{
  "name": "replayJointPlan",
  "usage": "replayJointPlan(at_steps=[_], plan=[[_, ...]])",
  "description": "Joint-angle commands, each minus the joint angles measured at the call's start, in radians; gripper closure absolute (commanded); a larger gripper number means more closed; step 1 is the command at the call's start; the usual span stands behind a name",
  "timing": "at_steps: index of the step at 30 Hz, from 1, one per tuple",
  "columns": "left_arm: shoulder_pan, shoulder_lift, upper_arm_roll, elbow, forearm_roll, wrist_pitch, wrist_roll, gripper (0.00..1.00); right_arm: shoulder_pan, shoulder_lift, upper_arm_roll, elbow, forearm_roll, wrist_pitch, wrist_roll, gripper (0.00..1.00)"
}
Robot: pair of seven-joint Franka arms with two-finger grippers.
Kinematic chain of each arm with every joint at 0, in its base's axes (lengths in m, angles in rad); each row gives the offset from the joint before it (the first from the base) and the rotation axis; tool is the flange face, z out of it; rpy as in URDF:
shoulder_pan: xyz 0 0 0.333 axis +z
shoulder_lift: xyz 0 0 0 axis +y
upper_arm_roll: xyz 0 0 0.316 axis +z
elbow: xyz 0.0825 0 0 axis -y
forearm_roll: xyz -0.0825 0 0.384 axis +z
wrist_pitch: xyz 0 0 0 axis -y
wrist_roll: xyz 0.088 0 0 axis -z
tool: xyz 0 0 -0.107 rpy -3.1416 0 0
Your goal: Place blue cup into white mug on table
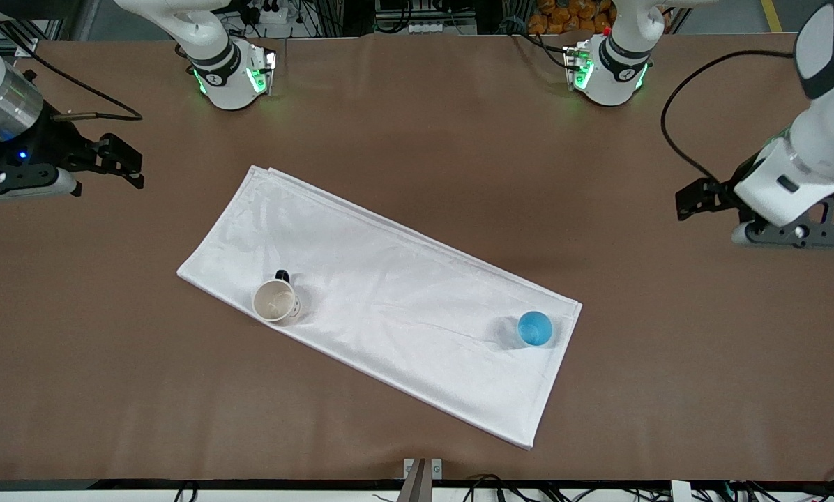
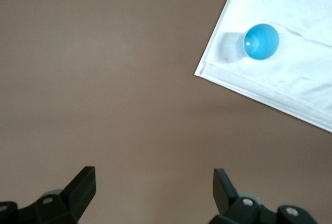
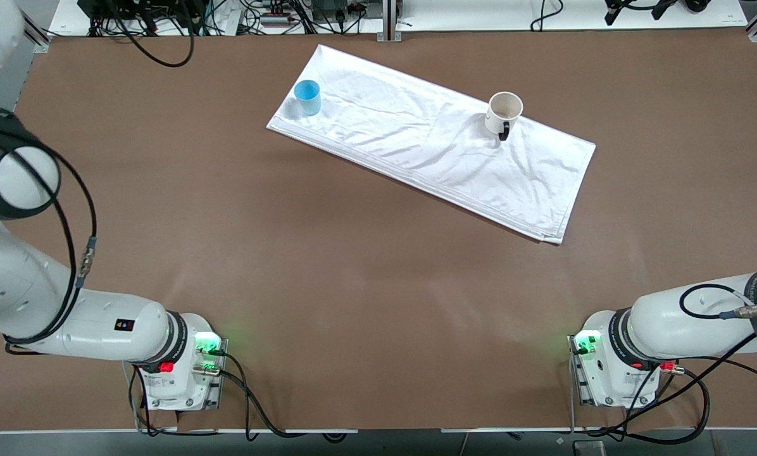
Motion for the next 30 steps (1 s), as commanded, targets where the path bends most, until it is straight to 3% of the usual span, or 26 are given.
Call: replayJointPlan(at_steps=[1,10,13,19,30], plan=[[-0.038,0.104,-0.001,0.07,-0.001,0.015,-0.166,0.0,0.006,0.01,0.032,-0.013,0.015,-0.005,0.067,0.0],[-0.045,0.188,-0.005,0.063,-0.055,0.196,-0.263,0.0,0.033,0.067,0.055,-0.019,0.015,0.038,0.159,0.0],[-0.105,0.238,-0.009,0.063,-0.054,0.234,-0.267,0.0,0.035,0.09,0.078,-0.034,0.014,0.052,0.165,0.0],[-0.131,0.331,-0.012,0.066,-0.067,0.337,-0.315,0.0,0.043,0.115,0.13,-0.145,0.0,0.156,0.25,0.0],[-0.168,0.456,-0.016,0.066,-0.066,0.484,-0.427,0.0,0.043,0.155,0.145,-0.333,-0.026,0.382,0.277,0.0]])
